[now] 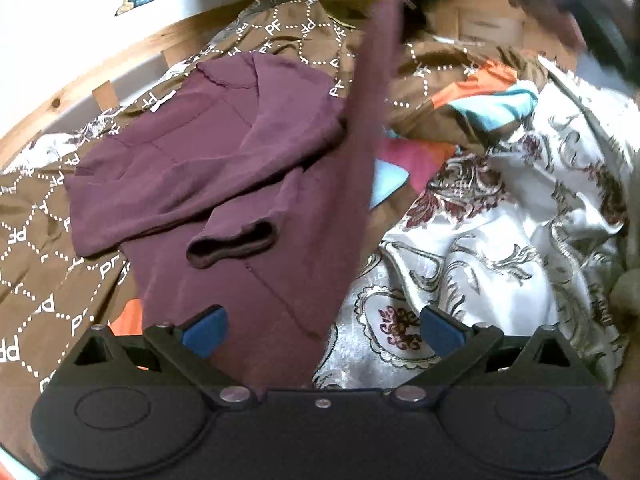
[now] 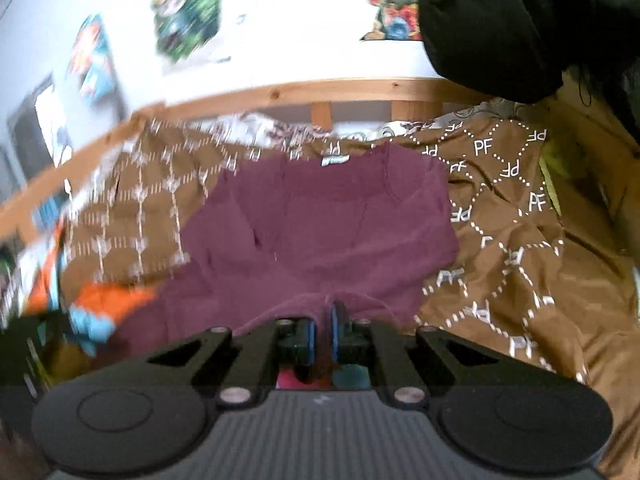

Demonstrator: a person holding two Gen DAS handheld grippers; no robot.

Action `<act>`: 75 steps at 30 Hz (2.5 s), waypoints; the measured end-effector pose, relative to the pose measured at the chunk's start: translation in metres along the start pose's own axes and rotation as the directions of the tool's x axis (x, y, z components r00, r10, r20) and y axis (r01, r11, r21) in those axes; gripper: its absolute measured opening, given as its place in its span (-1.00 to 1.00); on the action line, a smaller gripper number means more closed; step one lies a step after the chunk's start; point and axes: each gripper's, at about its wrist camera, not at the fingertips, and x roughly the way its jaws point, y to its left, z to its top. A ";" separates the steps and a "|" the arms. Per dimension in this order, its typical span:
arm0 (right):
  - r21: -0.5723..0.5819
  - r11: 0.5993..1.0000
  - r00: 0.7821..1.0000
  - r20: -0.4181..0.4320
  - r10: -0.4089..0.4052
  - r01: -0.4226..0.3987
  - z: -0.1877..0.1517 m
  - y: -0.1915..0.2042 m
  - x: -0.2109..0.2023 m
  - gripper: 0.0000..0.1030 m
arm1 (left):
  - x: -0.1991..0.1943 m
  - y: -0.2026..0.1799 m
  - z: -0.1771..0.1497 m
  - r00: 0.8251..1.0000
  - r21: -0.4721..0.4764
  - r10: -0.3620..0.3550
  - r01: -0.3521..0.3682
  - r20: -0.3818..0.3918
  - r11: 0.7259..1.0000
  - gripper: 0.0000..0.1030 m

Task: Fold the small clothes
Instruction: 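Grasp the shirt side edge with the right gripper and lift it, then grasp the shirt hem with the left gripper while the right gripper holds the edge, then carry the held shirt edge over the shirt body with both grippers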

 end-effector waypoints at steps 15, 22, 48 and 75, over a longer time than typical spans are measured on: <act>0.053 0.998 0.999 0.027 -0.019 0.017 0.015 -0.005 0.003 -0.84 | 0.019 0.038 -0.020 0.949 -0.046 0.289 -0.297 -0.122 0.954 0.12; 0.019 0.996 0.993 0.078 -0.088 0.087 -0.042 -0.004 -0.018 -0.85 | -0.011 0.059 -0.019 0.945 -0.159 0.327 -0.321 0.012 0.934 -0.89; 0.023 0.995 0.980 0.171 -0.101 0.099 -0.073 0.027 -0.122 -0.88 | -0.140 0.088 0.007 0.969 -0.234 0.197 -0.159 0.149 0.959 -0.90; 0.060 0.981 0.980 0.057 -0.190 0.187 0.077 -0.086 0.169 -0.85 | 0.104 0.301 0.150 0.966 -0.451 0.207 -0.255 -0.154 0.855 -0.87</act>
